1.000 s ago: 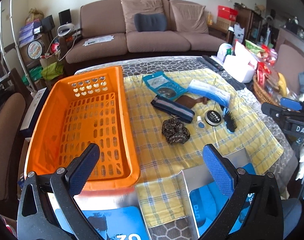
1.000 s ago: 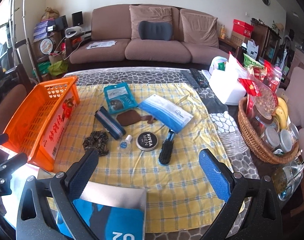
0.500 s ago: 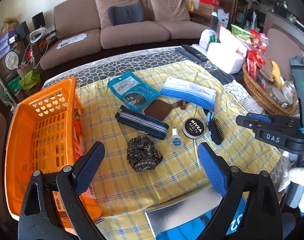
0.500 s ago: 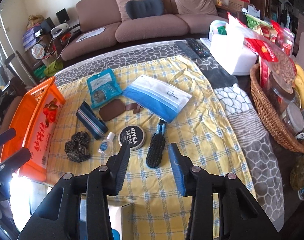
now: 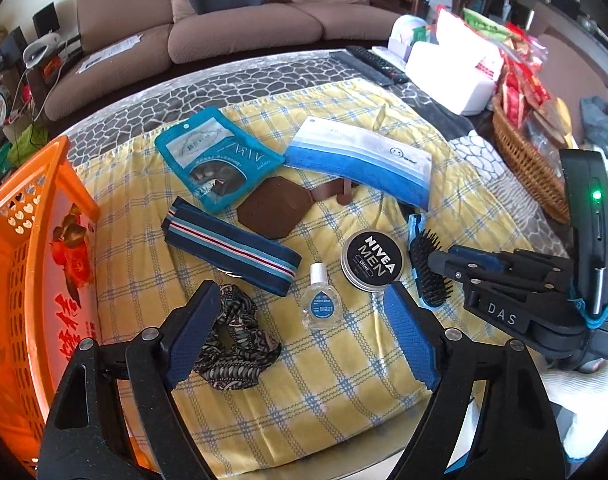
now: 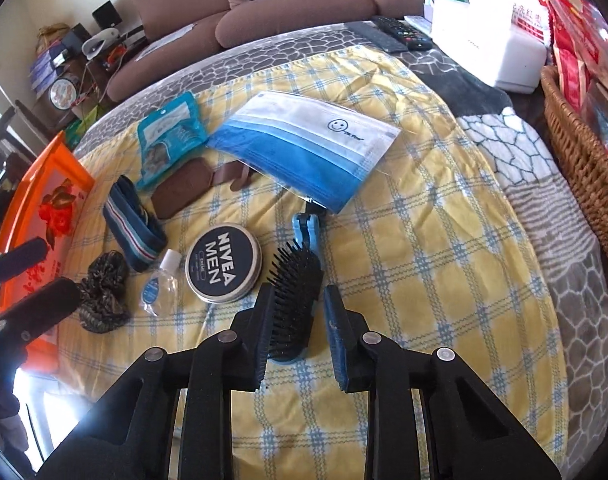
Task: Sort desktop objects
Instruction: 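Lower the right tool onto the black hairbrush and close on it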
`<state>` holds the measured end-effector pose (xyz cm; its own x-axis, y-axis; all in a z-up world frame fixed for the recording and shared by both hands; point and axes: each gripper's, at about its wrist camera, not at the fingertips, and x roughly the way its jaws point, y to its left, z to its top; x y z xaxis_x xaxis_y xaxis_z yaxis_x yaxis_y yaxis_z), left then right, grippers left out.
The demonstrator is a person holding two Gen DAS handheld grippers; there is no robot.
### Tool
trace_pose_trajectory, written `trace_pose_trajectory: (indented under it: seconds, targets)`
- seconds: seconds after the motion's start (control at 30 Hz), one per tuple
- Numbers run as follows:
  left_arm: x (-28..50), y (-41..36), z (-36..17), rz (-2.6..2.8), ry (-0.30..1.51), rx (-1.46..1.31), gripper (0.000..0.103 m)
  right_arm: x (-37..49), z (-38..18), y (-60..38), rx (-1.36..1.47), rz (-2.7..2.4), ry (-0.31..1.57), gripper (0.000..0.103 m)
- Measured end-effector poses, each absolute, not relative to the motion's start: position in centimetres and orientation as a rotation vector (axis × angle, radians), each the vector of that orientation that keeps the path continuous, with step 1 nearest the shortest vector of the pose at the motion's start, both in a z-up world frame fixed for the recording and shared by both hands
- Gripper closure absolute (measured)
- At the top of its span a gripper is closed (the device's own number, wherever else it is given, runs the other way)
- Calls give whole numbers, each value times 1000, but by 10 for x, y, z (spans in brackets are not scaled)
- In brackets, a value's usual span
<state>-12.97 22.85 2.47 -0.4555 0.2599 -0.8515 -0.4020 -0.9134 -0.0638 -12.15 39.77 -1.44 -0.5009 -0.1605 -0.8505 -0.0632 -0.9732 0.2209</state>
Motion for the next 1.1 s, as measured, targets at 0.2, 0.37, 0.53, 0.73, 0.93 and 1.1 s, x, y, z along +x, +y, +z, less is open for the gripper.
trace_pose_trajectory:
  seconds: [0.2, 0.37, 0.53, 0.73, 0.93, 1.1]
  targets:
    - [-140, 226, 14, 2342, 111, -1411, 22, -123, -11, 398, 1508, -2626, -397, 78]
    - [-145, 227, 6, 2332, 102, -1440, 24, -124, -20, 393, 1530, -2604, -390, 76]
    - [-143, 230, 2, 2302, 75, -1458, 26, -126, -24, 395, 1526, -2593, -418, 75]
    - [-140, 232, -2, 2263, 6, -1485, 26, -117, -17, 398, 1485, -2569, -503, 75]
    - [-140, 227, -4, 2242, -61, -1513, 26, -117, -22, 392, 1504, -2557, -468, 74]
    - [-142, 220, -4, 2252, -85, -1521, 26, -120, -24, 383, 1510, -2567, -401, 72]
